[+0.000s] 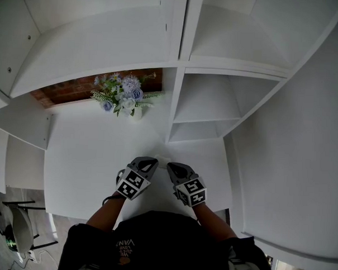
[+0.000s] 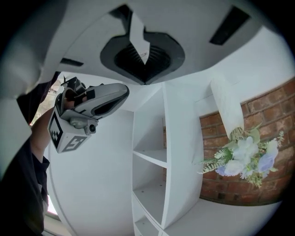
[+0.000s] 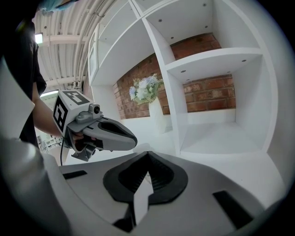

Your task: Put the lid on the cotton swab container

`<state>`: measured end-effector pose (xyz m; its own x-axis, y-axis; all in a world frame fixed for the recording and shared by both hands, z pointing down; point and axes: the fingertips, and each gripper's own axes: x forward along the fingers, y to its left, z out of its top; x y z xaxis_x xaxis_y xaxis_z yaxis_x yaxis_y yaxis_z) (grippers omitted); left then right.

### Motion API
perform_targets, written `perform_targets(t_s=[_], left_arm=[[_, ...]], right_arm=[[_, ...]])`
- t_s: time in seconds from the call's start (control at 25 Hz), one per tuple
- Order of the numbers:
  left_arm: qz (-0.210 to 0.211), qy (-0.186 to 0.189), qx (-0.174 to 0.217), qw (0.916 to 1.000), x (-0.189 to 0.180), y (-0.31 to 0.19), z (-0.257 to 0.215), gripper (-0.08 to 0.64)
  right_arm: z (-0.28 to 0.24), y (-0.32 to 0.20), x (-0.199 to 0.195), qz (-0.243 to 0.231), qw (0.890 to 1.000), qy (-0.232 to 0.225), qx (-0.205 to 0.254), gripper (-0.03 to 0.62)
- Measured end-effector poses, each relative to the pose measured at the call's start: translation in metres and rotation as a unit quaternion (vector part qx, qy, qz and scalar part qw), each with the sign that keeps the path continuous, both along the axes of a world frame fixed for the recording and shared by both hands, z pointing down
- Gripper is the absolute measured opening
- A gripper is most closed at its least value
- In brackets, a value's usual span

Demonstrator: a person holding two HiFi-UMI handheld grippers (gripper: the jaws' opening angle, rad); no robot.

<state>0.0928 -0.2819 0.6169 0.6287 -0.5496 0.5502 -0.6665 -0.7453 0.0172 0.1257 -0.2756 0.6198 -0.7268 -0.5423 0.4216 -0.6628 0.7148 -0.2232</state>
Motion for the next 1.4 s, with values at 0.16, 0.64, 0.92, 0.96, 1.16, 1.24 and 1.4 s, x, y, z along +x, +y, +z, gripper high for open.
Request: perform_targets(t_s=[0.16,0.64,0.92,0.96,1.16,1.24,1.4], left_arm=[[-0.005,0.004,-0.01,0.9999,-0.002,0.0,0.006,0.006],[-0.016,0.019,-0.009,0.9996,-0.004,0.0,0.009,0.006],[-0.02,0.013,-0.01,0.9997,-0.003,-0.001,0.007,0.006],[-0.02,0.013,-0.009,0.9997,-0.003,-0.001,0.006,0.006],[-0.04,0.029,0.009,0.9987,-0.007,-0.004,-0.012,0.006],[-0.052,0.04,0.015,0.9977,-0.011,-0.003,-0.022,0.006],[-0.07,0.059,0.034,0.9952,-0.02,0.001,-0.044,0.006]], right_arm=[[0.0,0.0,0.0,-0.002,1.0,0.002,0.002,-0.002],[0.001,0.0,-0.001,0.002,1.0,0.011,0.006,0.0],[0.001,-0.001,-0.001,0.005,1.0,0.011,-0.003,0.0],[0.0,-0.001,-0.001,0.005,1.0,0.012,-0.004,0.0],[-0.01,0.0,0.001,0.012,1.0,-0.001,-0.004,0.0],[-0.017,0.003,0.003,0.013,1.0,-0.005,-0.002,0.0],[-0.036,0.003,0.006,0.022,1.0,-0.016,0.012,0.0]])
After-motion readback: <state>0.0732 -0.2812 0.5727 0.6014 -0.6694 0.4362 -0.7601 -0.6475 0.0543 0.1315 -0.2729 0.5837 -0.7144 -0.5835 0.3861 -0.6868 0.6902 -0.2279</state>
